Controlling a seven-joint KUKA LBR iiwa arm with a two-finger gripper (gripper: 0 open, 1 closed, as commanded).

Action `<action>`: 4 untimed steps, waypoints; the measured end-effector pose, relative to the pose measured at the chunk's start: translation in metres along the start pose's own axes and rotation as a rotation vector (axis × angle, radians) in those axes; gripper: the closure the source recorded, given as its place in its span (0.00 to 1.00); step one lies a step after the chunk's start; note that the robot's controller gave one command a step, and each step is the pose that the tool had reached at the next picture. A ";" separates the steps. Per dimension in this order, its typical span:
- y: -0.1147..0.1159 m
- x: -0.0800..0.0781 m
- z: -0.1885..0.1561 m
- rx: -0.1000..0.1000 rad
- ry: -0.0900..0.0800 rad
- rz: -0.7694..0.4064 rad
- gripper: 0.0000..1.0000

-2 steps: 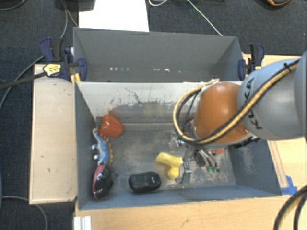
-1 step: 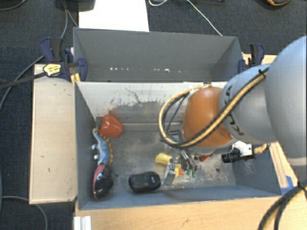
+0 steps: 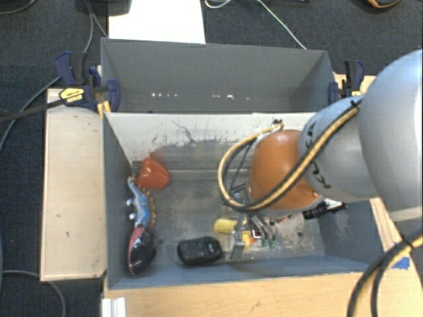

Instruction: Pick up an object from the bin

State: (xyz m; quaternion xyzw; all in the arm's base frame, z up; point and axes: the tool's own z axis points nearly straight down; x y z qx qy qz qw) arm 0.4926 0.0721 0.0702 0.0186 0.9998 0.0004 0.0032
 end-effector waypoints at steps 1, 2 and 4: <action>-0.026 -0.001 -0.001 -0.001 0.005 0.352 1.00; -0.026 -0.001 -0.001 -0.001 0.005 0.351 1.00; -0.028 0.003 -0.033 0.004 0.019 0.350 1.00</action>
Offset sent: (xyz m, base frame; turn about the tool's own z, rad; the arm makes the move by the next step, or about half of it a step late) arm 0.0000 0.0000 0.0000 0.0000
